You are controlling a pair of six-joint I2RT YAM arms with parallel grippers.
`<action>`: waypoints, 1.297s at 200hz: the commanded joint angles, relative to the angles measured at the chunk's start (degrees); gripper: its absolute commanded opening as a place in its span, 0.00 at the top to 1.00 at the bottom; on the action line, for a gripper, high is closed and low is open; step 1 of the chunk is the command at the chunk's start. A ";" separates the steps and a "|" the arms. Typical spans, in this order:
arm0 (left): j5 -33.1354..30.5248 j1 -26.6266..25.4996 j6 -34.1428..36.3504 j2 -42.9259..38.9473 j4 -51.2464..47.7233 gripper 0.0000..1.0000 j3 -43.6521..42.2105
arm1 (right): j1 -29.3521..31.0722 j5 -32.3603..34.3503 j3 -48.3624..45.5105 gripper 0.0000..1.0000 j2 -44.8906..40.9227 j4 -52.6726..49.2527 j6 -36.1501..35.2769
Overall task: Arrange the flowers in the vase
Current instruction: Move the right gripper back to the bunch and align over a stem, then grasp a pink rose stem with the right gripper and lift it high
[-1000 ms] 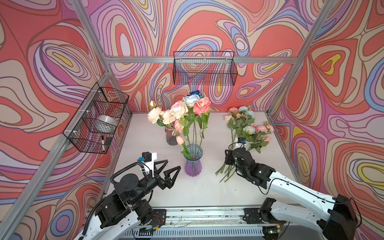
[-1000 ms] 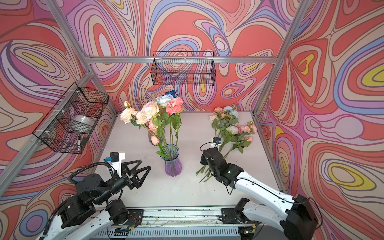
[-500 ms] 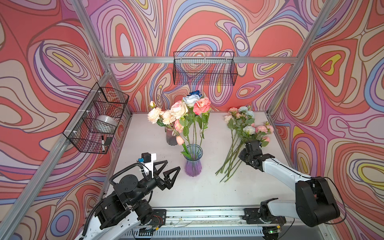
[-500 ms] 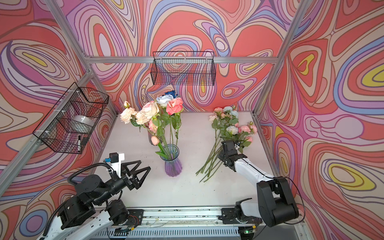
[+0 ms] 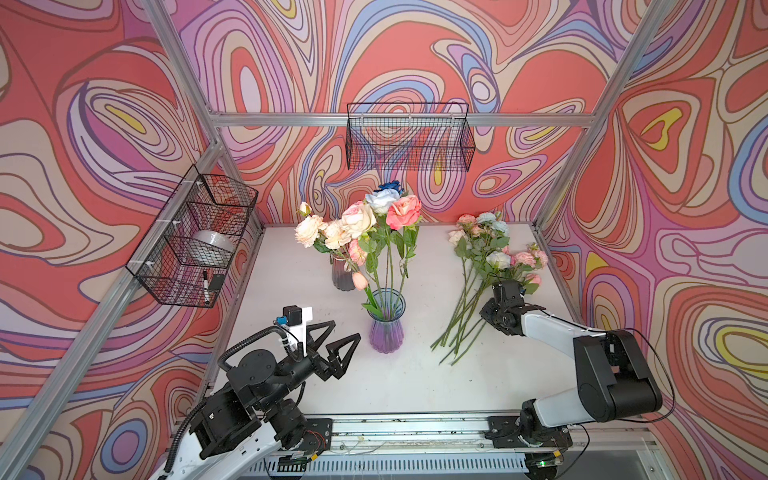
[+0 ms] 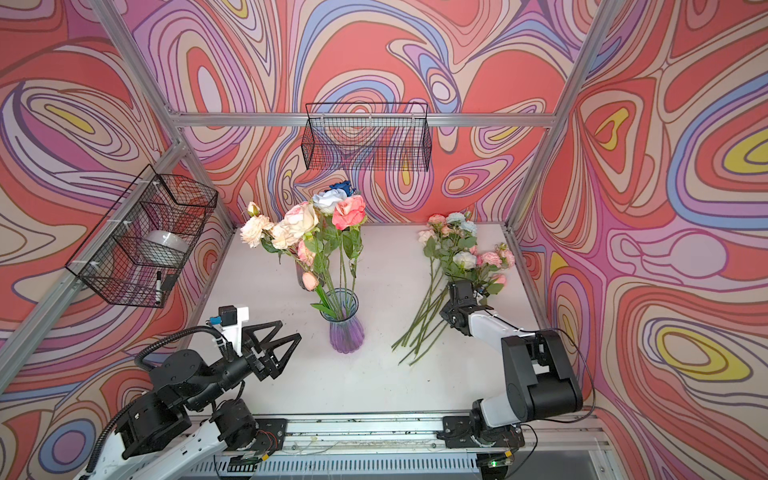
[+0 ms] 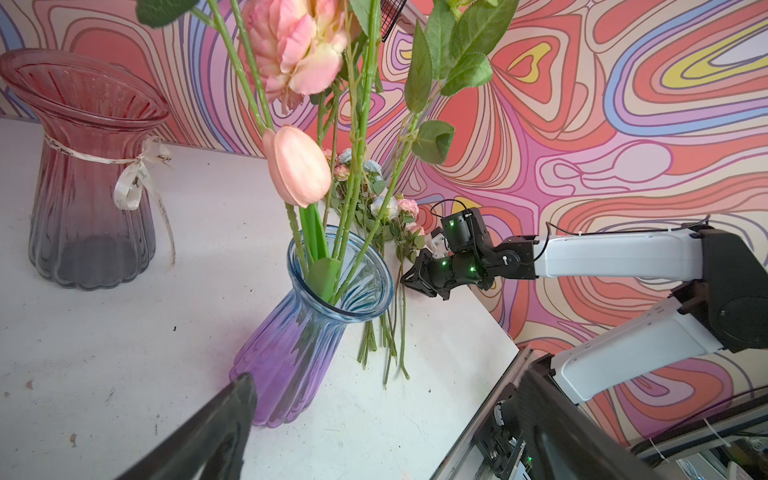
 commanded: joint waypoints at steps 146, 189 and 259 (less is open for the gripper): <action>0.79 0.24 -0.32 1.01 2.02 0.01 -0.85 | -0.41 -1.17 1.43 1.00 -24.03 -9.87 -4.79; 0.53 0.23 -0.27 1.45 2.30 0.01 -0.43 | -0.33 -8.44 4.70 1.00 -34.02 -7.72 -9.22; -0.19 0.23 0.08 1.82 1.60 0.01 0.59 | 0.06 -20.46 11.16 1.00 -39.16 2.44 -9.26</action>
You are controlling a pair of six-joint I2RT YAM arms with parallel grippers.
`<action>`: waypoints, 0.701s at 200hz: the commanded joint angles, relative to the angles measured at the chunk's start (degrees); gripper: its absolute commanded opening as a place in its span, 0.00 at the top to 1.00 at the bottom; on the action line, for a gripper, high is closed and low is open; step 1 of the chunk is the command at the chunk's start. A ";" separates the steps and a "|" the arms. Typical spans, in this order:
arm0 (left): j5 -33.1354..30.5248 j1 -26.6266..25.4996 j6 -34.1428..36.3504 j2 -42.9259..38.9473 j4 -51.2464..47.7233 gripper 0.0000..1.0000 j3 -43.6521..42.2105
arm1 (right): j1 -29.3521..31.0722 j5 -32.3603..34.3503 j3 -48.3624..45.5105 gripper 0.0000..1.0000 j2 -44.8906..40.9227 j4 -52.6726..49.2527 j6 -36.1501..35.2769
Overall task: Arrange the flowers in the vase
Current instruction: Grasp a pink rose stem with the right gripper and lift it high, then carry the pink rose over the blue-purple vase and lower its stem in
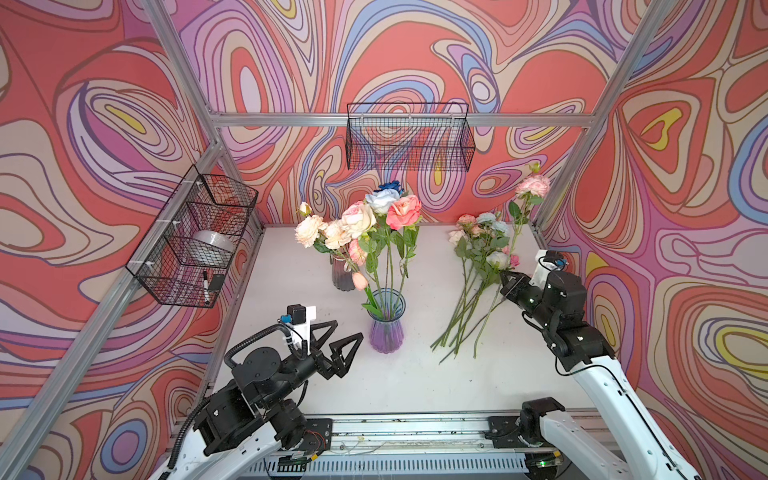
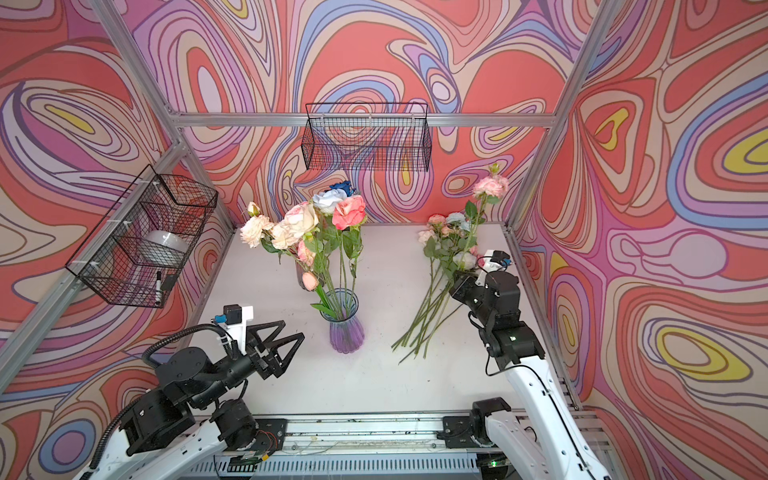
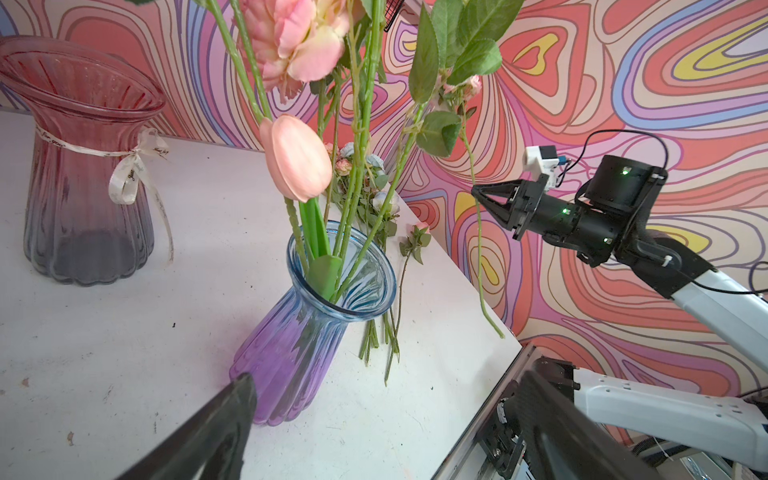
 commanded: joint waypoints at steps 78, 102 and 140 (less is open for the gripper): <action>-1.09 0.23 0.38 1.68 0.60 0.01 2.57 | 24.43 9.86 14.17 1.00 4.17 18.14 -10.86; -1.33 0.24 0.18 1.68 0.38 0.01 2.84 | 33.77 14.28 17.56 1.00 8.23 24.03 -16.46; -1.40 0.23 0.06 2.03 -0.04 0.01 3.53 | 49.10 22.64 22.56 1.00 15.42 32.99 -30.56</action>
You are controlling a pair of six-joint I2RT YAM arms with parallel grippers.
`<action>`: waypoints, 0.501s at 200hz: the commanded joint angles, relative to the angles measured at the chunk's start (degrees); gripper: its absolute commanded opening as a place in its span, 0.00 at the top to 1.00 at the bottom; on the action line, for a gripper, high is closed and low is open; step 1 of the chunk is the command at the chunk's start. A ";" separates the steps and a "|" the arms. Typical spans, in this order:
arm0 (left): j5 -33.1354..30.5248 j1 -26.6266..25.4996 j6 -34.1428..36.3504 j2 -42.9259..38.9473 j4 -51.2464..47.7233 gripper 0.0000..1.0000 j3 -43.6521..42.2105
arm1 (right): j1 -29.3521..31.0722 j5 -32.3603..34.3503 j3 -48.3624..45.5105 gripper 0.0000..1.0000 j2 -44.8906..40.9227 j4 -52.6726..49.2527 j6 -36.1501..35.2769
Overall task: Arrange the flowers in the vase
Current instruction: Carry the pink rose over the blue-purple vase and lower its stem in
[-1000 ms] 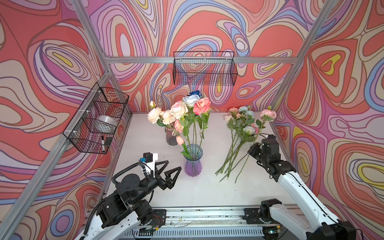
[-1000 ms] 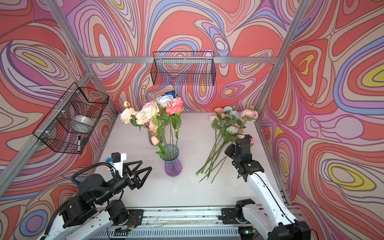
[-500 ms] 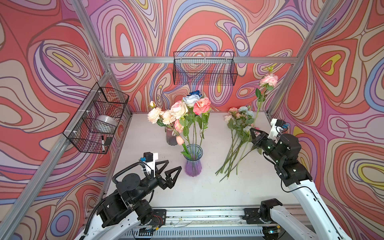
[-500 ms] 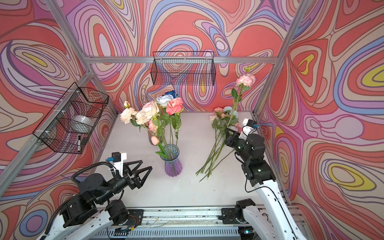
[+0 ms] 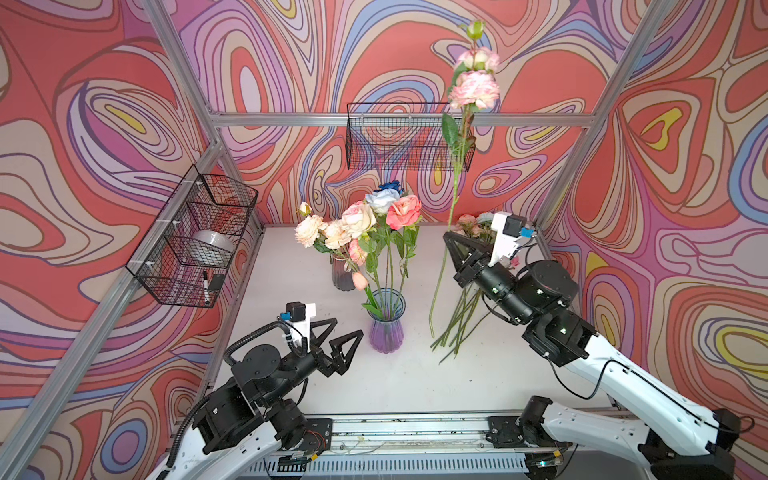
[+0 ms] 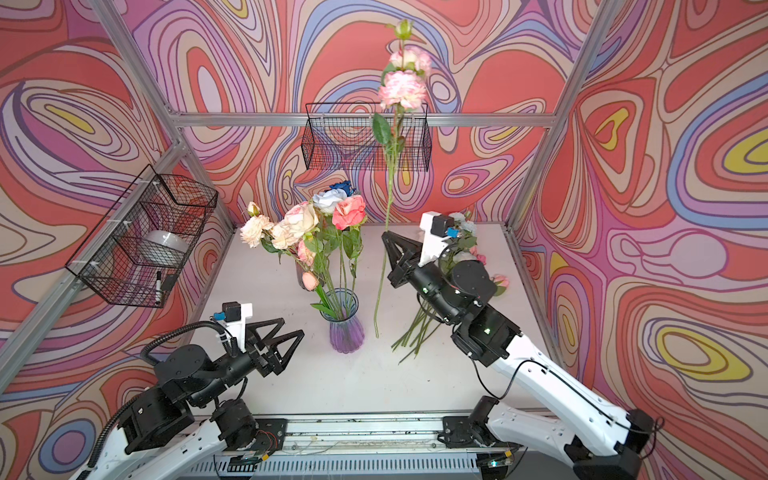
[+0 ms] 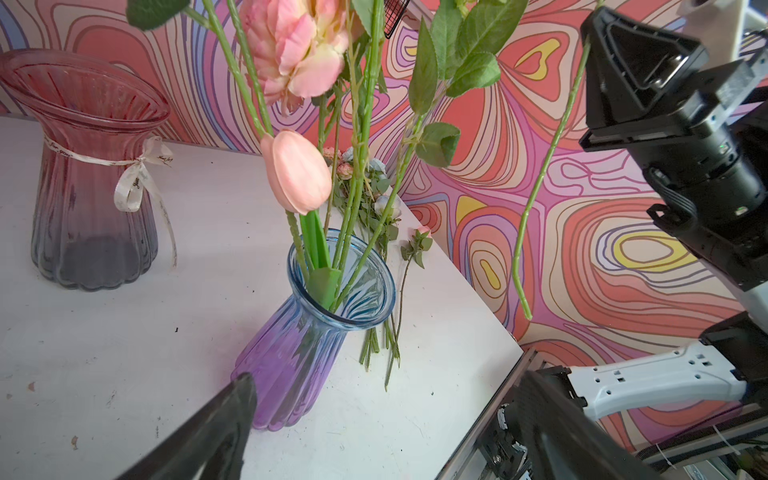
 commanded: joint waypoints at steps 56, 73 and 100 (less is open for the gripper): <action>-0.84 0.23 0.07 0.10 -0.66 0.01 2.30 | 24.47 20.43 3.40 1.00 13.84 30.08 -38.78; -0.76 0.23 -0.04 0.10 -0.72 0.01 2.30 | 24.88 21.81 3.32 1.00 16.71 34.10 -42.43; -0.46 0.25 -0.12 0.01 -1.01 0.01 2.25 | 24.89 23.72 3.23 1.00 20.56 38.94 -47.05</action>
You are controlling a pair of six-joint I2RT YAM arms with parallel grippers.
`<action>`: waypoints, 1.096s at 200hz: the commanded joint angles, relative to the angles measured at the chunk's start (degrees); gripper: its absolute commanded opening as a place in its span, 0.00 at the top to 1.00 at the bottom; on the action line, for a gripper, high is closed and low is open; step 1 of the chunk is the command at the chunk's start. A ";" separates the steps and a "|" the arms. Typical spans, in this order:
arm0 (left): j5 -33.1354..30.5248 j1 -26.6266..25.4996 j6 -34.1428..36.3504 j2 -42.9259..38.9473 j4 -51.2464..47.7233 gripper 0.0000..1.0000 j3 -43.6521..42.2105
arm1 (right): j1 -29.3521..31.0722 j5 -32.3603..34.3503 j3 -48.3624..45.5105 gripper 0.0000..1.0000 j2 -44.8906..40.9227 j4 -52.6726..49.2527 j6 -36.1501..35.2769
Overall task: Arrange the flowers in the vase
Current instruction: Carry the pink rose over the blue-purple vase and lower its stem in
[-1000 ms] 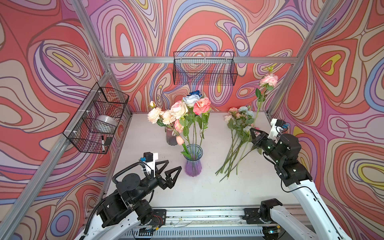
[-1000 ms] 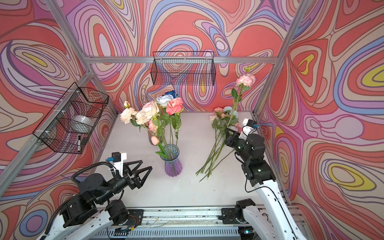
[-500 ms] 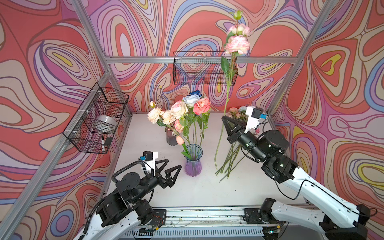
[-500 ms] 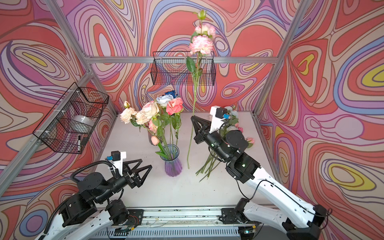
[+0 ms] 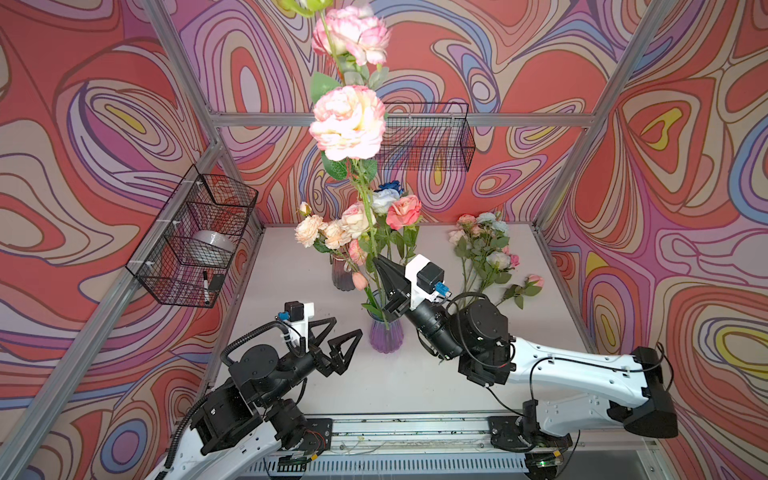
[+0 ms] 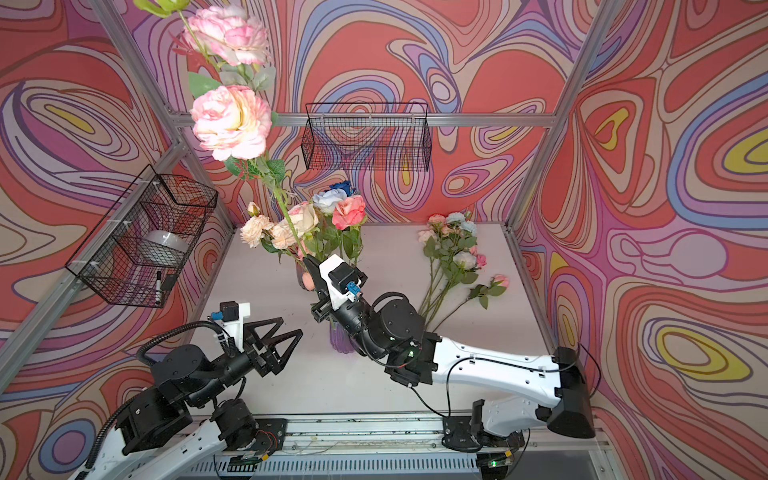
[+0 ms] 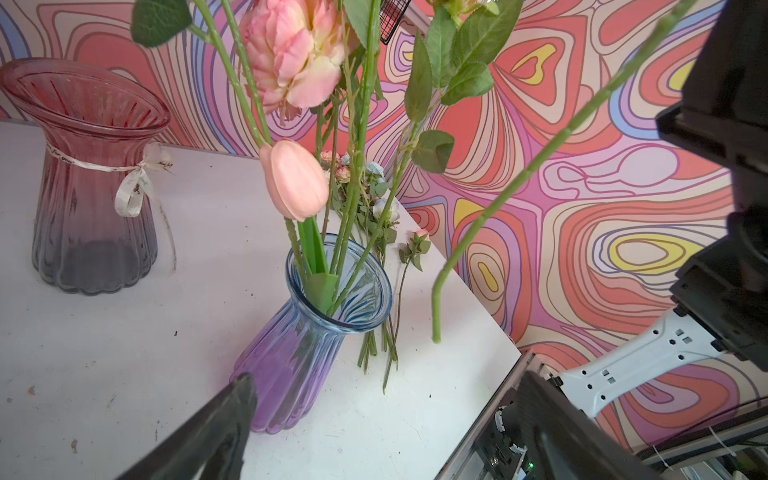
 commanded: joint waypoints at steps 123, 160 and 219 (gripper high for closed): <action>-0.22 0.23 -0.18 0.01 -0.57 0.01 2.12 | -6.20 2.94 -3.68 1.00 7.68 8.22 -0.33; 0.05 0.24 -0.16 0.52 -0.26 0.01 2.30 | -6.11 4.98 -10.35 1.00 7.79 11.40 2.80; -0.19 0.23 0.39 2.92 0.55 0.02 4.38 | -5.57 6.89 -16.47 1.00 5.53 7.66 8.48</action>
